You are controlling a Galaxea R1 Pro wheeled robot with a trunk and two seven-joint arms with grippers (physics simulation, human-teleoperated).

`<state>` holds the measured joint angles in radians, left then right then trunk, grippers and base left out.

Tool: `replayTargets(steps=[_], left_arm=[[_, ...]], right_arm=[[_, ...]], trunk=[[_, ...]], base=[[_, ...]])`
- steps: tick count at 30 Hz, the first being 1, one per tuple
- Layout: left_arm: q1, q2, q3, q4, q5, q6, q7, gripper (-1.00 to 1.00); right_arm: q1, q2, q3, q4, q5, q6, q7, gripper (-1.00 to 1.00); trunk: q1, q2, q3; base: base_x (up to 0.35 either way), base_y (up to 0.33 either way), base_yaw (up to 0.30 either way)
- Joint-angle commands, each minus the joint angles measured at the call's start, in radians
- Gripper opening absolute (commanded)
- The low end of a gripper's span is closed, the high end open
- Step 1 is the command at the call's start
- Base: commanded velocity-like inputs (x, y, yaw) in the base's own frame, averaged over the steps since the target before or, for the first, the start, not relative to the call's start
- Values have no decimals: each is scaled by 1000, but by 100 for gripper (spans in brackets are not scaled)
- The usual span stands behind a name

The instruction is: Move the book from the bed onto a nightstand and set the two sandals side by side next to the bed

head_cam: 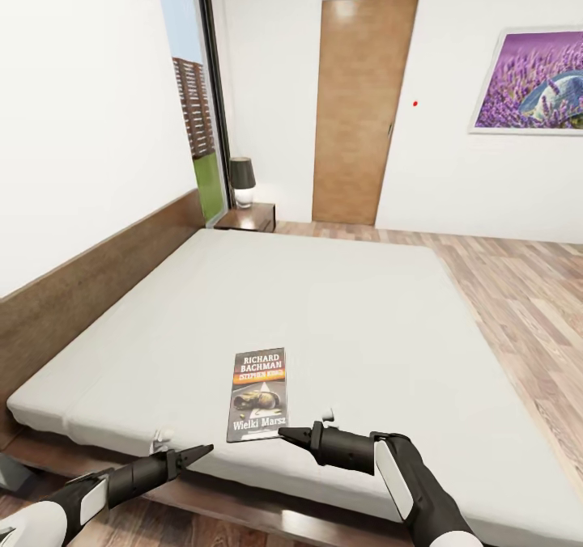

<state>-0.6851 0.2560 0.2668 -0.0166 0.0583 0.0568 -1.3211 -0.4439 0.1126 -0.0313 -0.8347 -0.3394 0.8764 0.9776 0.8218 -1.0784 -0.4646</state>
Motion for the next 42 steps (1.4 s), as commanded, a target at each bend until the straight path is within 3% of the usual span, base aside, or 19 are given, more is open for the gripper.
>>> replayTargets(steps=[1,42], left_arm=[[-1,0,-4,0,6,6,-3,100],[-1,0,-4,1,6,6,-4,100]], right_arm=[[0,1,-4,0,2,4,4,-100],[-1,1,-3,3,2,4,2,-100]], trunk=[[0,-1,1],[0,-1,63]], base=[[0,0,0],[0,0,0]])
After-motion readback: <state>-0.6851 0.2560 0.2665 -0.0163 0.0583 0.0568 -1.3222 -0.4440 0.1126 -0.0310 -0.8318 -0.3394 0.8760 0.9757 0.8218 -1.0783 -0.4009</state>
